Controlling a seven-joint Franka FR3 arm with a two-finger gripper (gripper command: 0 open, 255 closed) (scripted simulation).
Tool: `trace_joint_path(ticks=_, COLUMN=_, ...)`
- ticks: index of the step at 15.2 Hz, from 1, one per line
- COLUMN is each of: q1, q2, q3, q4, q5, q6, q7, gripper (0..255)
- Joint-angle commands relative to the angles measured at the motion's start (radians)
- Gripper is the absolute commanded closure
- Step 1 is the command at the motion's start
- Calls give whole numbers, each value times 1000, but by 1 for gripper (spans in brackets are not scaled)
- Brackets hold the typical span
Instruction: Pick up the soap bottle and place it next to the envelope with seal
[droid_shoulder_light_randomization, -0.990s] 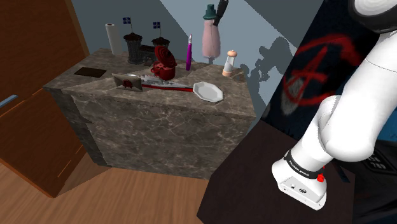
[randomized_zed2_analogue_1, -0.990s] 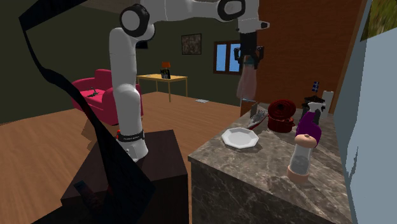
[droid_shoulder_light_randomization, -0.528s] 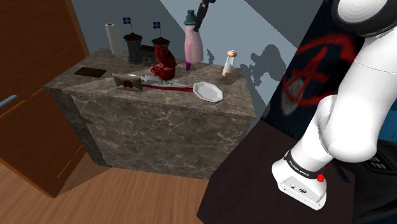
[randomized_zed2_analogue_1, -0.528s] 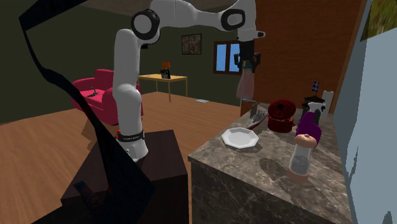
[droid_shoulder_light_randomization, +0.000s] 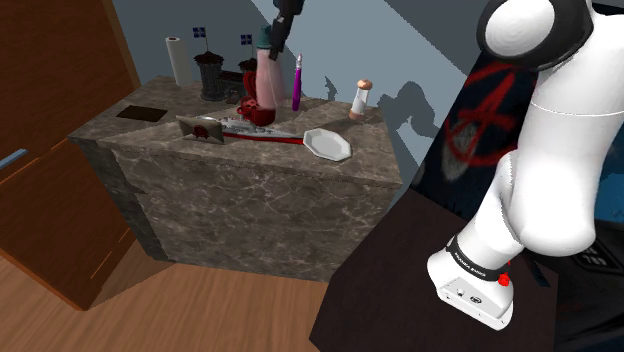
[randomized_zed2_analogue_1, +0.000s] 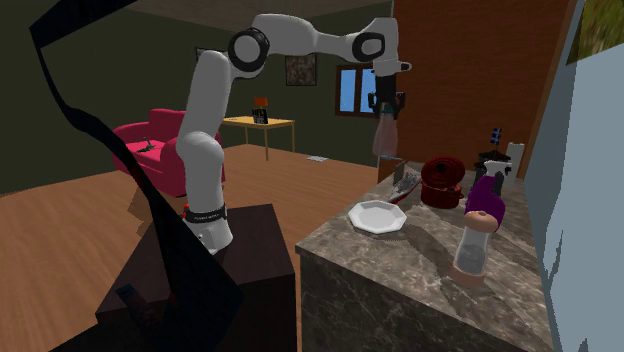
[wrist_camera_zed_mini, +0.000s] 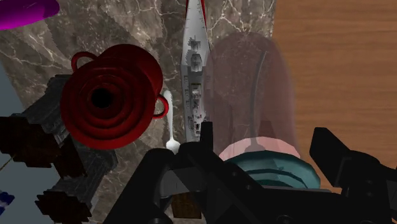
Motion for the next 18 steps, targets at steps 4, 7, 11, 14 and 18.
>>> trace_joint_path(ticks=4, q1=18, q2=148, q3=31, q4=178, q5=26, q6=-24, q7=76, gripper=255)
trace_joint_path(ticks=7, q1=22, q2=215, q3=44, q4=251, q5=35, q6=-28, q7=105, gripper=255)
trace_joint_path(ticks=11, q1=33, q2=203, q3=44, q4=178, q5=35, q6=32, q7=96, gripper=255)
trace_joint_path(ticks=14, q1=39, q2=199, q3=45, q4=131, q5=36, q6=75, q7=90, gripper=255)
trace_joint_path(ticks=18, q1=46, q2=198, q3=46, q4=75, q5=40, q6=128, q7=81, gripper=255)
